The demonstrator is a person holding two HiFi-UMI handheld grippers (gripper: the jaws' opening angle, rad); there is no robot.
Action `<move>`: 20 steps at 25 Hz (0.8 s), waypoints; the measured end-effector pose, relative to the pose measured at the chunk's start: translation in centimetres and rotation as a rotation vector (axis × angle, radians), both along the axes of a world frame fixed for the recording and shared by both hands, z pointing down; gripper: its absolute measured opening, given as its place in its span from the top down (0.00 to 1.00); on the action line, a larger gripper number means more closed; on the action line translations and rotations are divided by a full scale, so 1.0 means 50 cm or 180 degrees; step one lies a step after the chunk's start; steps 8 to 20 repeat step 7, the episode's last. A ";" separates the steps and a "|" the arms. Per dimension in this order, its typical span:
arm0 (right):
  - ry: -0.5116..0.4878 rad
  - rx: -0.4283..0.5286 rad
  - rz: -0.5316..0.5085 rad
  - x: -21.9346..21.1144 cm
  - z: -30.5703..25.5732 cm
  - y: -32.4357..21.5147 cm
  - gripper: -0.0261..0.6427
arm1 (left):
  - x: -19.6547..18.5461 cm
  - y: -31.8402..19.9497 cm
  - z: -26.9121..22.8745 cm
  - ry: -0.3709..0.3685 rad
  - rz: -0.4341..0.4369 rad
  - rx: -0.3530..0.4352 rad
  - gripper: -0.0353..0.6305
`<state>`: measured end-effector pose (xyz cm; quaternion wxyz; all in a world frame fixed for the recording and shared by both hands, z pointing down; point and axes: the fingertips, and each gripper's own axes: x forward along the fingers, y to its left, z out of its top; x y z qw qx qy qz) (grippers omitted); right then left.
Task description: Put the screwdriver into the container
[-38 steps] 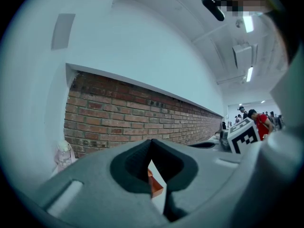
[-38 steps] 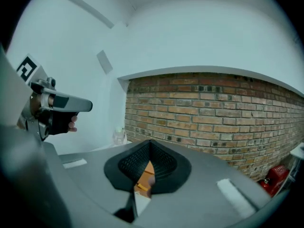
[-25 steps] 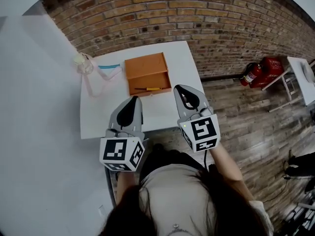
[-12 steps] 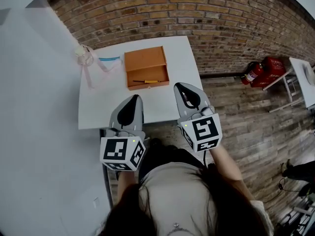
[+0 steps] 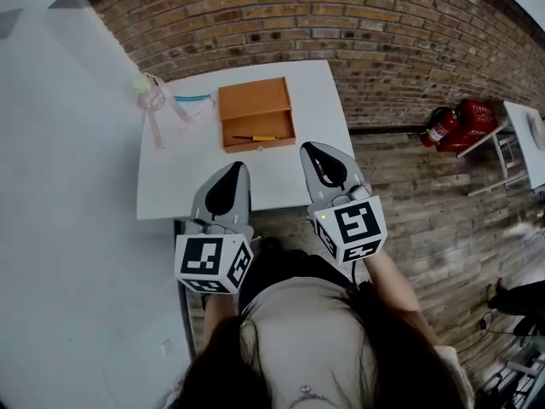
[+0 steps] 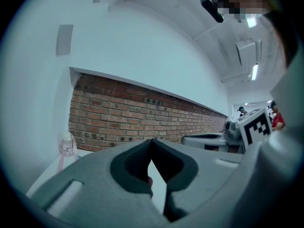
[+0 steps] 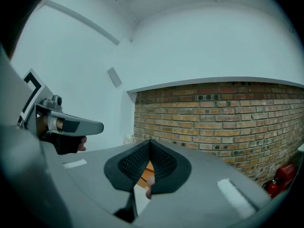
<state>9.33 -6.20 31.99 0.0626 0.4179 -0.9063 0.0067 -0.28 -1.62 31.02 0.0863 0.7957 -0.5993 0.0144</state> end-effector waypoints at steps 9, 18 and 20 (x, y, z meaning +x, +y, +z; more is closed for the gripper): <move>-0.0108 -0.0044 -0.0017 -0.022 -0.004 -0.009 0.95 | -0.021 -0.016 -0.004 -0.0038 0.0031 0.0047 0.95; -0.0108 -0.0044 -0.0017 -0.022 -0.004 -0.009 0.95 | -0.021 -0.016 -0.004 -0.0038 0.0031 0.0047 0.95; -0.0108 -0.0044 -0.0017 -0.022 -0.004 -0.009 0.95 | -0.021 -0.016 -0.004 -0.0038 0.0031 0.0047 0.95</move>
